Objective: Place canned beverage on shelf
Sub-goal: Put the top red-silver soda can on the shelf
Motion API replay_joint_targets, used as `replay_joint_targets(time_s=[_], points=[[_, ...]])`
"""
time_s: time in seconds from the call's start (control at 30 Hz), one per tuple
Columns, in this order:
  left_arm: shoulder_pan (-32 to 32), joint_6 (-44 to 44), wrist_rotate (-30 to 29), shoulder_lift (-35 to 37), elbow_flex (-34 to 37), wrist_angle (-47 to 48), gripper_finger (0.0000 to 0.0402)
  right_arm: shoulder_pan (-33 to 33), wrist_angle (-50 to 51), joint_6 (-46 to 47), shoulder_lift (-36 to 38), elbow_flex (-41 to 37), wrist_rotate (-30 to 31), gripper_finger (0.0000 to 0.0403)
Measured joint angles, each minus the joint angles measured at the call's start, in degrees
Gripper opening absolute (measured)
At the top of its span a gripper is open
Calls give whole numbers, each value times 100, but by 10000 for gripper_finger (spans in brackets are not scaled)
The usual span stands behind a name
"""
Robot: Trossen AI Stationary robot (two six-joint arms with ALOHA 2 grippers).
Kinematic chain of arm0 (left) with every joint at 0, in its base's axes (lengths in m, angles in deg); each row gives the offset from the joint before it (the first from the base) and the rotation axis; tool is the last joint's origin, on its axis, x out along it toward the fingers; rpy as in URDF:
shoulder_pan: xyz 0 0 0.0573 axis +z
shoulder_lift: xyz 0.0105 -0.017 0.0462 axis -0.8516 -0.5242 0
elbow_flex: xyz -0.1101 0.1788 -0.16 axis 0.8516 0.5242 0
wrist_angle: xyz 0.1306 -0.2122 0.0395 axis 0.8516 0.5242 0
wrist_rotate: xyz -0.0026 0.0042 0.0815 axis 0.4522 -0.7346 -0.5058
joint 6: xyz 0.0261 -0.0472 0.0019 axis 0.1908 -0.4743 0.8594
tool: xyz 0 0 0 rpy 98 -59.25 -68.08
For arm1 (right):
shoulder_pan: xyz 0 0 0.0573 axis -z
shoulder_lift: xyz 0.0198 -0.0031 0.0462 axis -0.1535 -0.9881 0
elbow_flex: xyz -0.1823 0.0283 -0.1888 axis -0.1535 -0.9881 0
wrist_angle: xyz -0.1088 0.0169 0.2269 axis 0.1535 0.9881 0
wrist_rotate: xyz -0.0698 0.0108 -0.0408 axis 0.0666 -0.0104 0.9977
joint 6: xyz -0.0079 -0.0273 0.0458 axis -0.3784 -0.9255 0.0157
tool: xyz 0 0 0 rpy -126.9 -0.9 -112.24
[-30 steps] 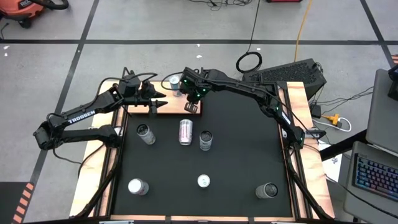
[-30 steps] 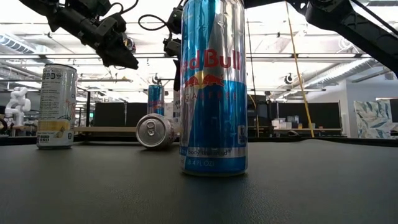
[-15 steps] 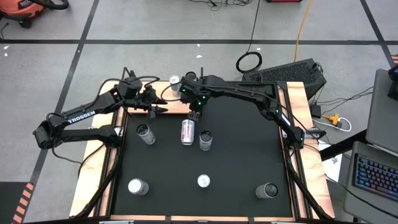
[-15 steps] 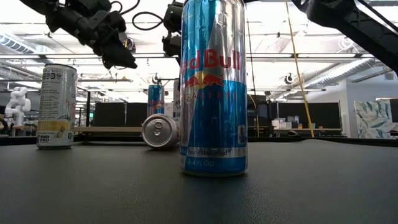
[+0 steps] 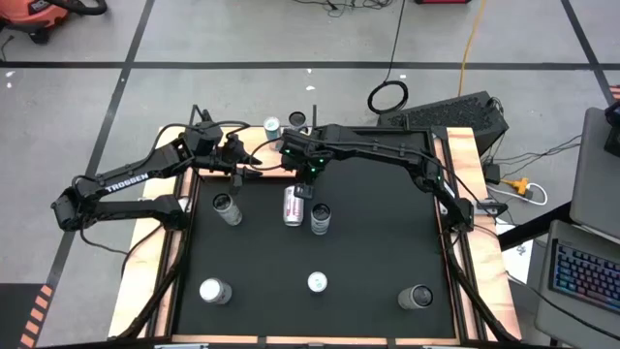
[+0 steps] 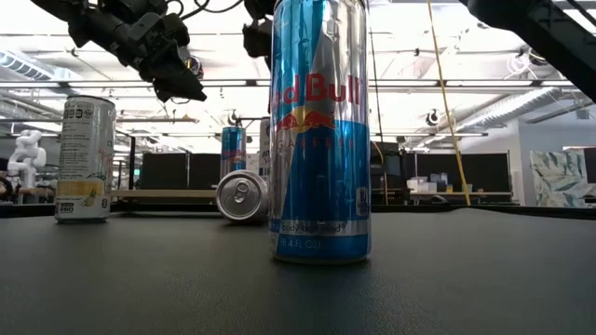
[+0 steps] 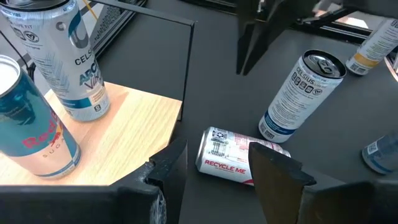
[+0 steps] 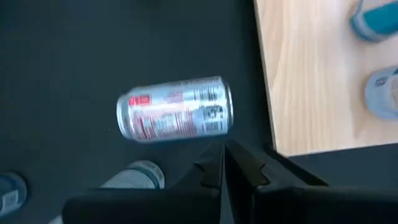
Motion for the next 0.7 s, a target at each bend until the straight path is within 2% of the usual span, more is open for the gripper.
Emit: replay_joint_targets(time_s=[0.13, 0.47, 0.7], points=[[0, 1, -39, 0, 0, 0, 173, -86, -16, 334, 2, 0, 341, 0], [-40, 1, 6, 0, 0, 0, 173, -193, 232, 473, 19, -2, 366, 0], [-533, -8, -202, 0, 0, -179, 173, -206, 493, 539, 119, -4, 372, 0]])
